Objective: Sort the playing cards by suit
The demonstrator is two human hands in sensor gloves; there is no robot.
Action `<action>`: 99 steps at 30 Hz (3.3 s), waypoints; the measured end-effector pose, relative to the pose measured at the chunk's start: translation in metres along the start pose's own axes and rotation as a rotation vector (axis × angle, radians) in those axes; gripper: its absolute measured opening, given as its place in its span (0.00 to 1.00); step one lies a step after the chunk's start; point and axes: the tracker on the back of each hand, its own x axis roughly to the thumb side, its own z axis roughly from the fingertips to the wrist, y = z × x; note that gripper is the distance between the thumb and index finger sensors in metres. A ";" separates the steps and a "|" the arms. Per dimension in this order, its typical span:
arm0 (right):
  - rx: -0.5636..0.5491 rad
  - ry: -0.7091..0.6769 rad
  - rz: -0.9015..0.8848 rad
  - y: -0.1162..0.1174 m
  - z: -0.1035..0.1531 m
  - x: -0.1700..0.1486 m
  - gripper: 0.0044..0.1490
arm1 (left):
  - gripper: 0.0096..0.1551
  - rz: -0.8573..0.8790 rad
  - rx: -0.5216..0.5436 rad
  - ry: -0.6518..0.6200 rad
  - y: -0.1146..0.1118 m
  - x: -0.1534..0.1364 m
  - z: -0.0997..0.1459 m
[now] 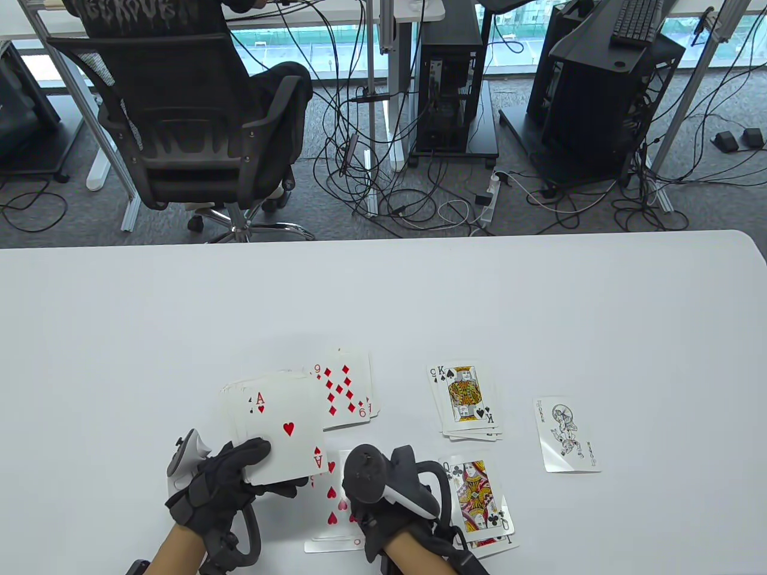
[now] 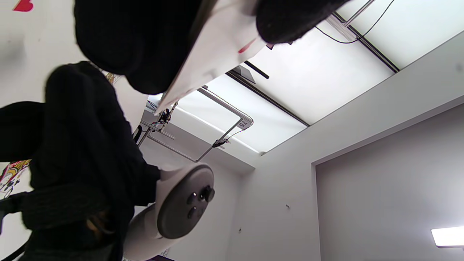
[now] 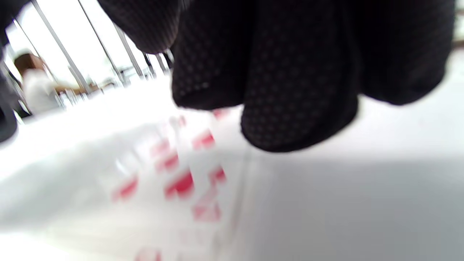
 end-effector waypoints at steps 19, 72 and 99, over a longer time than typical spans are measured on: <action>-0.298 -0.195 -0.553 -0.002 0.010 -0.003 0.42 | 0.31 -0.039 -0.068 0.079 -0.013 -0.011 -0.006; 0.368 0.064 0.241 0.049 -0.004 0.012 0.44 | 0.29 -0.001 0.042 -0.006 0.011 0.002 0.004; -0.335 -0.264 -0.369 -0.005 0.016 0.010 0.55 | 0.30 -0.039 -0.055 0.074 -0.008 -0.015 -0.005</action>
